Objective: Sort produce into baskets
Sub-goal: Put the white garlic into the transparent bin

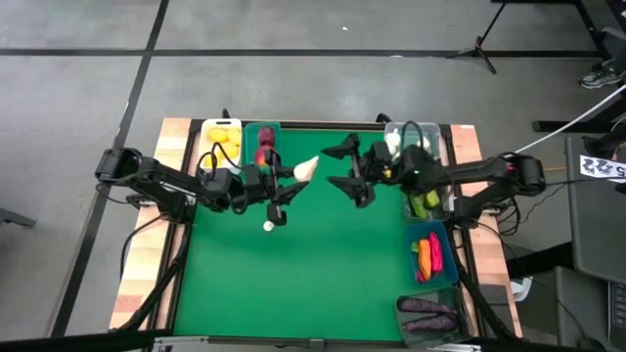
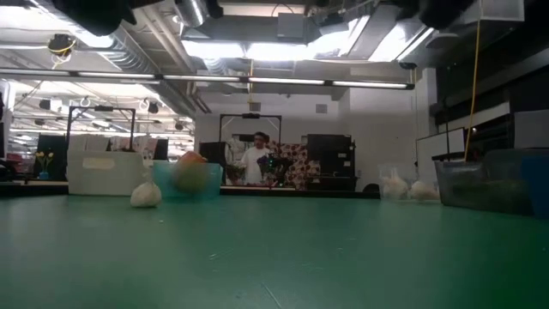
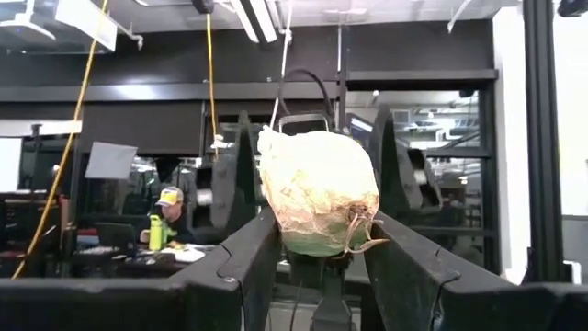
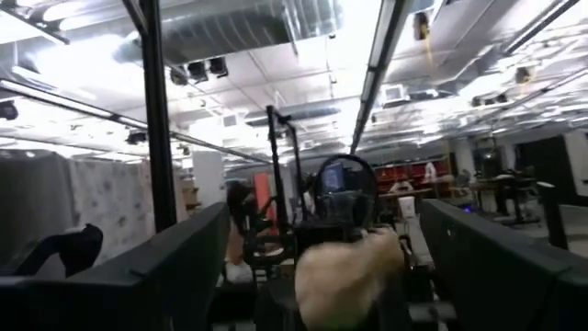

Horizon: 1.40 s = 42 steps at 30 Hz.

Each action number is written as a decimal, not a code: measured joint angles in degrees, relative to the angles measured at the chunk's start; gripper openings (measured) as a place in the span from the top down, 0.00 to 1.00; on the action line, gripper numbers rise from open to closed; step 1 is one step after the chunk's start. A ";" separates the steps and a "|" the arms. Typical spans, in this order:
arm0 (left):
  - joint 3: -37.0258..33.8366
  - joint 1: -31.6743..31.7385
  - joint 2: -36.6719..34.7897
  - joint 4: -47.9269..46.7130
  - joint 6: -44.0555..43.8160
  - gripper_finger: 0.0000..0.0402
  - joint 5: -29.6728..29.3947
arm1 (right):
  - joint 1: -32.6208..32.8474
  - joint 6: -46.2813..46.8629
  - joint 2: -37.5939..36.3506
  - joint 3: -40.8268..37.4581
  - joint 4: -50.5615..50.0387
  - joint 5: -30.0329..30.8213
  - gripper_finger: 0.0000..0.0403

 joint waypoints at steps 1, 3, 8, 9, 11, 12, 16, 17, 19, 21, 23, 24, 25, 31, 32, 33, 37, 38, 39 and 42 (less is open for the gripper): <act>0.00 0.00 0.06 0.06 0.00 0.63 0.35 | 0.00 -0.01 0.68 1.56 -0.85 -0.48 0.12; 0.00 0.00 0.06 0.23 0.19 0.63 1.18 | 0.00 0.00 1.99 4.18 -3.13 -0.83 0.12; 0.00 -0.50 0.06 0.87 2.32 0.63 1.46 | 0.00 -0.06 4.81 7.76 -5.92 -1.92 0.12; 0.00 -0.50 0.06 1.11 2.55 0.63 1.47 | -0.02 -0.05 5.21 8.30 -5.86 -2.17 0.12; 0.00 -0.48 0.06 1.15 2.64 0.63 1.45 | -0.04 -0.05 6.36 9.30 -6.00 -2.49 0.12; 0.00 -0.48 0.06 1.13 2.65 0.63 1.44 | -0.04 -0.03 6.92 9.64 -6.42 -3.04 0.12; 0.00 -0.44 0.06 1.12 2.71 0.63 1.44 | -0.04 0.16 8.65 11.02 -7.00 -4.99 0.12; -0.02 -0.44 0.06 1.11 2.71 0.63 1.44 | -0.04 0.20 8.76 11.33 -7.47 -5.07 0.12; 0.00 -0.42 0.06 1.11 2.71 0.63 1.44 | -0.04 0.24 8.99 11.66 -8.66 -5.27 0.12; 0.00 -0.42 0.06 1.11 2.71 0.63 1.44 | -0.04 0.26 9.14 11.66 -9.26 -5.31 0.12; -0.02 -0.44 0.06 1.11 2.71 0.63 1.44 | -0.04 0.36 9.13 11.66 -9.24 -5.30 0.14; -0.02 -0.43 0.06 1.11 2.70 0.63 1.44 | -0.04 0.44 9.10 11.66 -9.22 -5.32 0.16; -0.02 -0.42 0.06 1.11 2.70 0.63 1.44 | -0.04 0.47 9.10 11.66 -9.28 -5.30 0.19; -0.02 -0.43 0.06 1.07 2.67 0.63 1.42 | -0.04 0.48 9.10 11.66 -9.92 -5.30 0.40; -0.02 -0.43 0.06 1.09 2.60 0.63 1.42 | -0.04 0.48 9.10 11.66 -10.03 -5.31 0.43; -0.02 -0.44 0.06 1.09 2.52 0.63 1.41 | -0.04 0.48 9.10 11.66 -10.06 -5.30 0.47; -0.02 -0.44 0.06 0.65 2.53 0.63 1.35 | -0.04 0.46 9.06 11.66 -10.52 -5.32 0.60; -0.02 -0.44 0.06 0.51 2.45 0.63 1.27 | -0.04 0.46 9.06 11.66 -10.58 -5.32 0.62; -0.02 -0.42 0.06 0.30 2.38 0.63 1.27 | -0.04 0.46 9.04 11.66 -10.66 -5.32 0.65; -0.02 -0.39 0.04 -0.31 2.33 0.63 0.84 | -0.04 0.46 9.04 11.66 -10.82 -5.31 0.69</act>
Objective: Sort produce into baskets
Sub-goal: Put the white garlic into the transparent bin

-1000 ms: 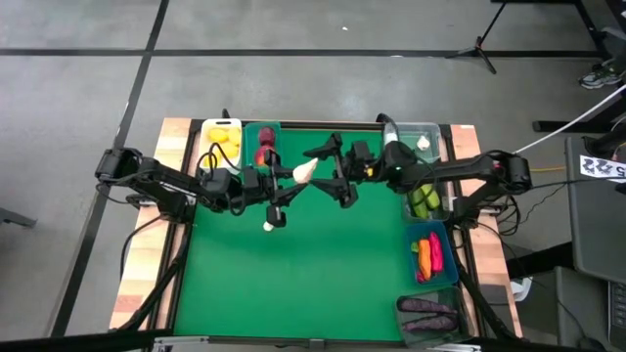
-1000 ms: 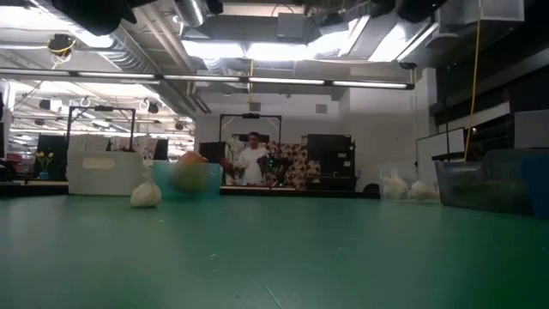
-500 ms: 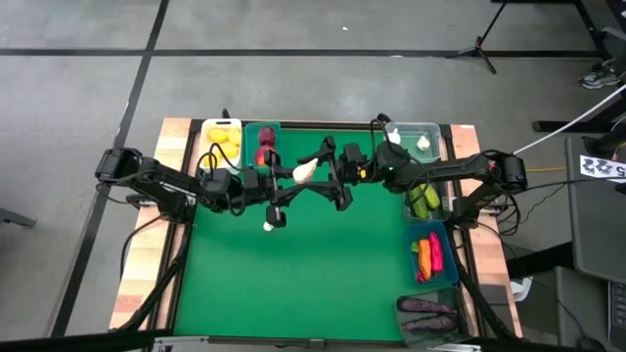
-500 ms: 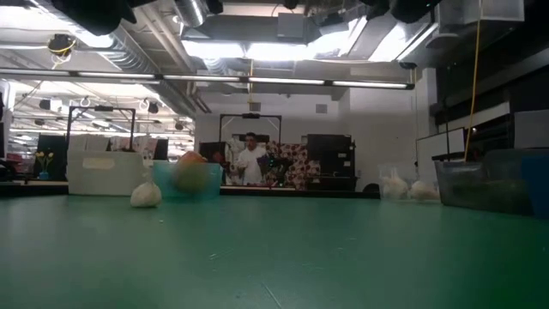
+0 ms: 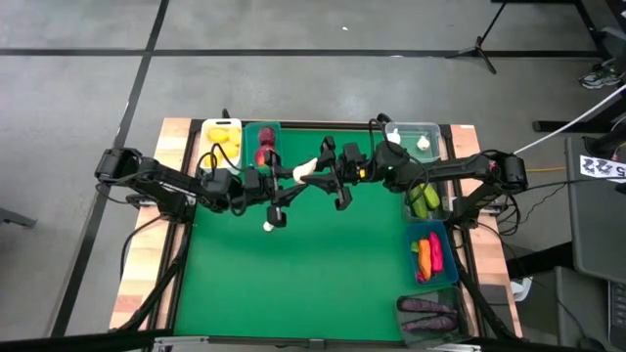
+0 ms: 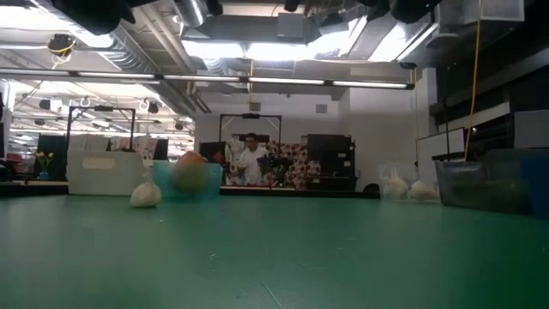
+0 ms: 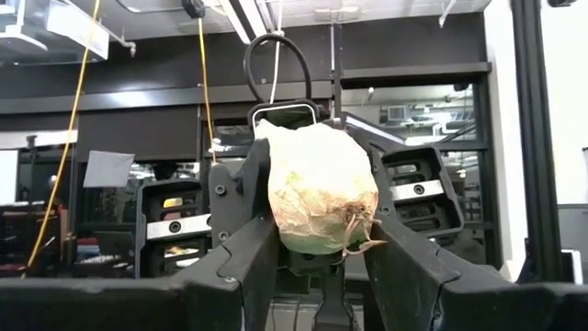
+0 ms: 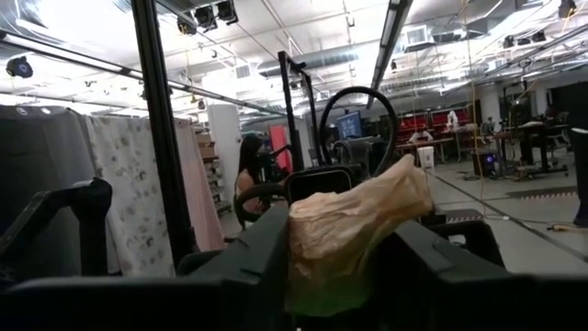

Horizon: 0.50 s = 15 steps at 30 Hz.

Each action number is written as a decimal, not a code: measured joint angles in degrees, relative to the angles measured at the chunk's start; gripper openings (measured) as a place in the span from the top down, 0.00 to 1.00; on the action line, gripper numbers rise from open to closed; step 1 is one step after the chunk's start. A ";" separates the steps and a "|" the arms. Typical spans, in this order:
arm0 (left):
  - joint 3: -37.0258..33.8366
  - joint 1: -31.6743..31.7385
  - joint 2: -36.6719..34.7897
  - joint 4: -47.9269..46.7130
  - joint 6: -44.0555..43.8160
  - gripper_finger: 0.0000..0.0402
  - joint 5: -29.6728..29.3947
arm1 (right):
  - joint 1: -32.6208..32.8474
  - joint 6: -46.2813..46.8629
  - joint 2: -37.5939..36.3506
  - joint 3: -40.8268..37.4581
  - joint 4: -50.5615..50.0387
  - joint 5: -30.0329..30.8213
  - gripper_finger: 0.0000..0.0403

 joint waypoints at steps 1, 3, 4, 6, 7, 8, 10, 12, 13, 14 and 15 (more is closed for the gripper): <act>0.00 0.00 0.00 -0.14 -0.14 0.63 -0.53 | 0.00 0.00 0.00 0.00 -0.04 0.02 0.70; 0.00 0.00 -0.02 -1.05 -0.03 0.63 -1.11 | -0.04 0.02 0.00 0.00 -0.10 0.06 0.69; 0.00 0.02 -0.02 -2.32 0.39 0.62 -1.20 | -0.03 0.02 0.00 0.00 -0.08 0.08 0.68; -0.04 0.00 0.00 -5.65 0.49 0.60 -1.36 | 0.00 0.03 0.00 0.00 0.00 0.08 0.67; -0.04 0.08 -0.10 -7.30 0.33 0.58 -1.38 | 0.00 0.02 0.00 0.00 0.20 0.06 0.66; -0.04 0.17 -0.29 -8.97 -0.05 0.56 -1.90 | 0.00 0.03 0.00 0.00 0.29 0.06 0.66; -0.04 0.36 -0.43 -11.65 -1.28 0.49 -4.68 | 0.00 0.02 0.00 0.00 0.40 0.06 0.66; -0.04 0.43 -0.62 -15.09 -2.48 0.43 -8.91 | -0.06 0.03 -0.17 0.00 0.23 0.14 0.66; -0.04 0.43 -0.71 -16.89 -2.88 0.40 -11.54 | -0.44 0.02 -0.44 0.00 -0.29 0.52 0.66; -0.04 0.39 -0.79 -18.52 -3.58 0.37 -14.28 | -0.84 0.04 -0.92 -0.02 -1.00 0.83 0.67; -0.04 0.40 -0.79 -19.95 -4.12 0.34 -16.87 | -1.37 0.03 -1.53 -0.02 -1.92 1.16 0.66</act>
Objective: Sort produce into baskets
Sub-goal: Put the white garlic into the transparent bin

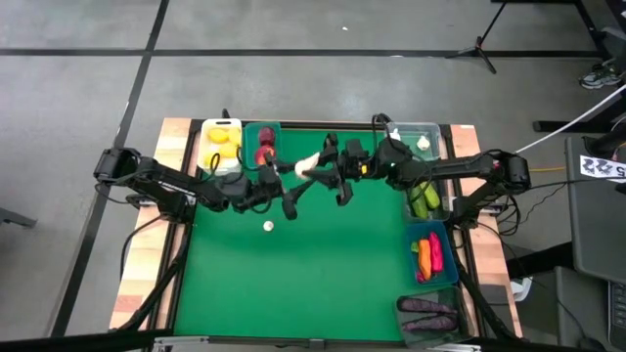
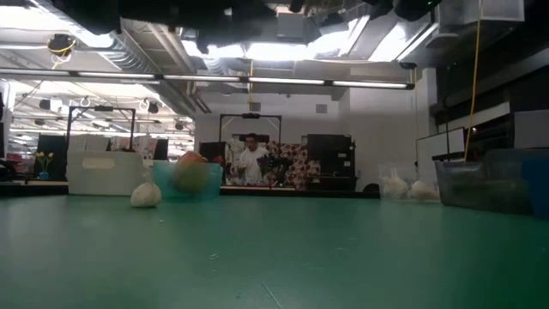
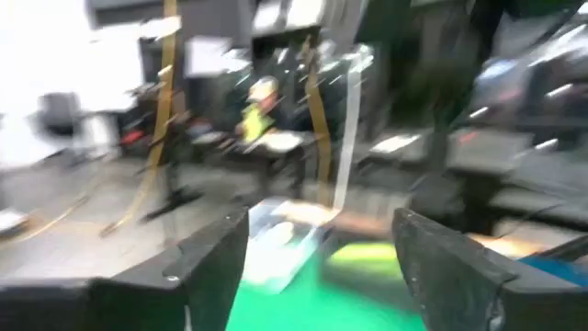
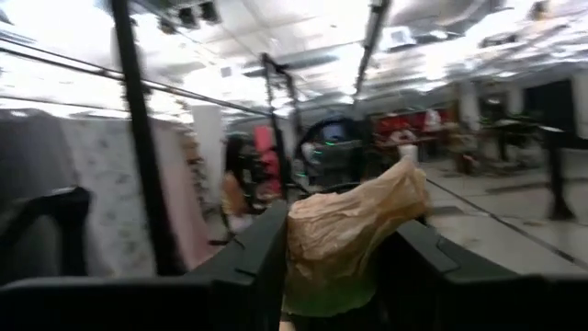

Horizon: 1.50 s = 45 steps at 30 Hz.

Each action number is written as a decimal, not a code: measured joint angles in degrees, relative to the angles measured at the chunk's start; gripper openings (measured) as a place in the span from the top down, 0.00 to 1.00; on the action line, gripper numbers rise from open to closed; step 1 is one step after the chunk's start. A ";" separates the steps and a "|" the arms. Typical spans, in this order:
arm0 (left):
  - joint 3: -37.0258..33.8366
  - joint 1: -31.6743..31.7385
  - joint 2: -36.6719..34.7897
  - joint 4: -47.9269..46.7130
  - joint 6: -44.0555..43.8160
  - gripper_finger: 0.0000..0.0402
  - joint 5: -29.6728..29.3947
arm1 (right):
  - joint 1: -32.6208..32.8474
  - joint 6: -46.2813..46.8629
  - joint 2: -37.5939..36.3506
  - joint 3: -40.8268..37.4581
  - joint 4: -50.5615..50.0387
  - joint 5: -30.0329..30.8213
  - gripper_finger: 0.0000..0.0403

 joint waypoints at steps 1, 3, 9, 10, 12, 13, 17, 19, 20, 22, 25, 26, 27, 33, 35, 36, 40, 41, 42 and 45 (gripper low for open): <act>0.00 -0.01 0.00 -1.68 -0.60 0.33 -2.21 | -0.76 -0.01 -0.83 0.00 -1.29 0.40 0.66; 0.00 0.02 0.00 -4.86 -2.18 0.30 -4.18 | -2.56 -0.01 -2.93 0.00 -5.67 1.12 0.66; 0.00 0.03 0.00 -11.83 -7.71 0.29 -4.36 | -10.14 -1.98 -12.30 0.00 -29.43 2.58 0.64; 0.00 0.06 0.00 -13.07 -8.87 0.29 -4.39 | -11.75 -2.90 -14.27 0.00 -34.56 3.97 0.64; 0.00 0.06 0.00 -15.16 -10.70 0.29 -4.40 | -14.79 -5.48 -18.20 0.00 -44.77 8.46 0.64; 0.00 0.06 0.00 -16.16 -11.66 0.29 -4.38 | -16.31 -6.80 -20.13 0.00 -49.65 11.67 0.64; 0.00 0.04 0.00 -19.05 -15.07 0.29 -4.36 | -21.78 -8.19 -26.40 0.00 -66.45 27.90 0.64; 0.00 0.06 0.00 -19.51 -16.23 0.29 -4.38 | -24.28 -7.96 -28.28 -0.04 -74.36 36.17 0.64; 0.00 0.06 0.00 -19.76 -16.70 0.29 -4.36 | -25.57 -7.42 -28.78 -0.32 -77.63 39.54 0.64; 0.00 0.06 0.00 -20.31 -18.02 0.29 -4.36 | -28.08 -4.82 -29.04 -1.27 -82.46 43.11 0.64; 0.00 0.06 0.00 -21.19 -19.06 0.29 -4.34 | -32.20 -0.23 -28.97 -4.40 -86.07 41.83 0.64; 0.00 0.06 0.00 -21.21 -19.20 0.29 -4.36 | -33.49 0.96 -28.96 -5.84 -85.77 41.04 0.64; 0.00 0.05 0.00 -21.26 -19.34 0.29 -4.36 | -34.67 1.97 -28.83 -7.40 -84.90 40.60 0.63; 0.00 -0.14 0.00 -22.82 -20.39 0.29 -4.33 | -40.13 5.53 -26.68 -14.59 -81.74 35.47 0.61; 0.00 -0.19 0.00 -24.04 -21.17 0.29 -4.32 | -41.59 5.59 -25.77 -15.61 -81.77 32.53 0.56; 0.00 -0.19 0.00 -24.46 -21.56 0.29 -4.29 | -42.10 5.61 -25.13 -15.86 -82.04 31.58 0.53; 0.00 -0.19 0.00 -26.27 -22.27 0.29 -4.25 | -43.04 5.59 -23.62 -15.96 -81.72 30.14 0.36; 0.00 -0.19 0.00 -26.81 -22.27 0.29 -4.25 | -43.04 5.59 -23.52 -15.96 -81.70 30.24 0.31; 0.00 -0.19 0.00 -27.12 -22.26 0.29 -4.25 | -42.98 5.59 -23.49 -15.96 -81.35 30.37 0.27; 0.00 -0.55 -0.02 -28.62 -22.26 0.29 -2.45 | -42.93 5.60 -23.49 -15.58 -80.89 29.76 0.18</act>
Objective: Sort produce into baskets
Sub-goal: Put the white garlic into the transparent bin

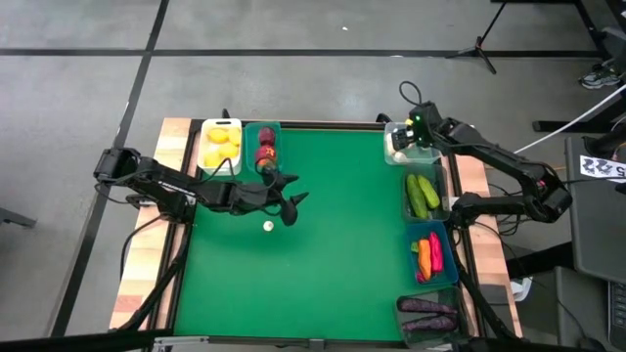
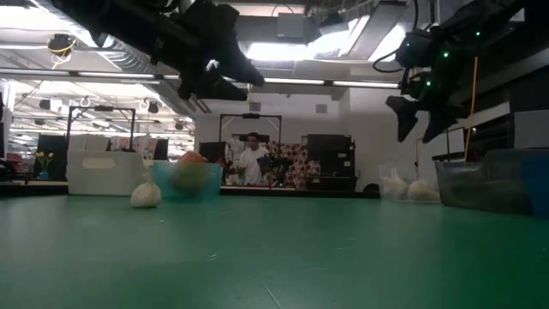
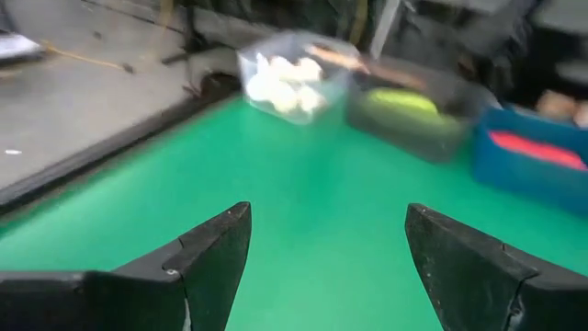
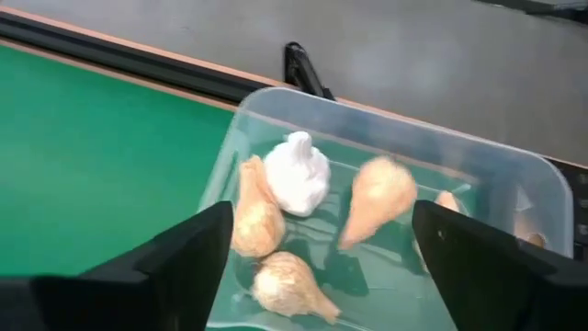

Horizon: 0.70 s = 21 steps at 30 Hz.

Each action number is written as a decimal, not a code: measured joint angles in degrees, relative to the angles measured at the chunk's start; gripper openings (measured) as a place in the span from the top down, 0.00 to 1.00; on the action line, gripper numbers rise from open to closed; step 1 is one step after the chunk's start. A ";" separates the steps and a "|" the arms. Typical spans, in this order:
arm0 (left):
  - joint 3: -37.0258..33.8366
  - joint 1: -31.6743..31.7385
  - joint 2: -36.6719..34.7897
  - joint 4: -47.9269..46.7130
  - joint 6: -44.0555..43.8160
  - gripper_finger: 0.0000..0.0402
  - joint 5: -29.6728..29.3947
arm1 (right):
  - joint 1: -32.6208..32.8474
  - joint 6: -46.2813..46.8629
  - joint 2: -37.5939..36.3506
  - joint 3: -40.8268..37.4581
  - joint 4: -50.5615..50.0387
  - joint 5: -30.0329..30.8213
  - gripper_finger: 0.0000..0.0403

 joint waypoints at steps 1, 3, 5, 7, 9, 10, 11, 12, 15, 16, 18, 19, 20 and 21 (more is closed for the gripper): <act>0.02 -0.38 0.00 -1.18 -0.01 0.29 1.58 | 0.00 -0.03 0.00 0.30 -0.10 -0.74 0.16; 0.02 -1.80 0.00 -5.08 -0.08 0.29 5.23 | 0.02 -0.01 0.00 1.10 -0.67 -1.53 0.15; 0.02 -3.66 0.00 -9.28 -0.71 0.29 6.76 | 0.04 -0.03 0.00 1.75 -1.20 -2.04 0.14; 0.02 -5.58 0.06 -13.26 -1.77 0.29 5.54 | 0.09 -0.01 0.00 2.02 -1.14 -2.65 0.14; -0.76 -7.56 0.15 -15.38 -4.25 0.29 1.45 | 0.09 -0.06 -0.02 2.07 -1.05 -3.91 0.14; -1.73 -8.63 0.15 -15.70 -5.65 0.29 -0.80 | 0.09 -0.04 -0.01 2.07 -1.15 -4.38 0.14; -2.92 -9.82 0.15 -15.70 -6.98 0.29 -2.96 | 0.10 -0.07 -0.01 2.07 -1.22 -4.59 0.14; -4.15 -11.09 0.18 -15.72 -8.57 0.29 -5.19 | 0.11 -0.06 -0.02 2.07 -1.29 -5.12 0.14; -7.62 -15.67 0.20 -15.24 -14.57 0.32 -13.06 | 0.09 -0.17 -0.02 2.07 -1.40 -6.77 0.14; -8.50 -17.26 0.20 -14.24 -15.72 0.33 -14.86 | 0.09 -0.19 -0.01 2.07 -1.53 -6.96 0.14; -9.92 -20.91 0.20 -12.91 -17.12 0.35 -17.54 | 0.11 -0.19 -0.02 2.07 -1.81 -7.00 0.14; -10.61 -22.68 0.20 -12.61 -18.08 0.35 -18.39 | 0.09 -0.21 -0.02 2.07 -1.86 -7.00 0.14; -11.30 -24.35 0.21 -12.64 -19.40 0.36 -19.29 | 0.09 -0.21 -0.02 2.07 -1.94 -6.99 0.14; -12.11 -25.87 0.22 -12.66 -21.03 0.36 -20.52 | 0.09 -0.21 -0.02 2.07 -2.02 -6.99 0.14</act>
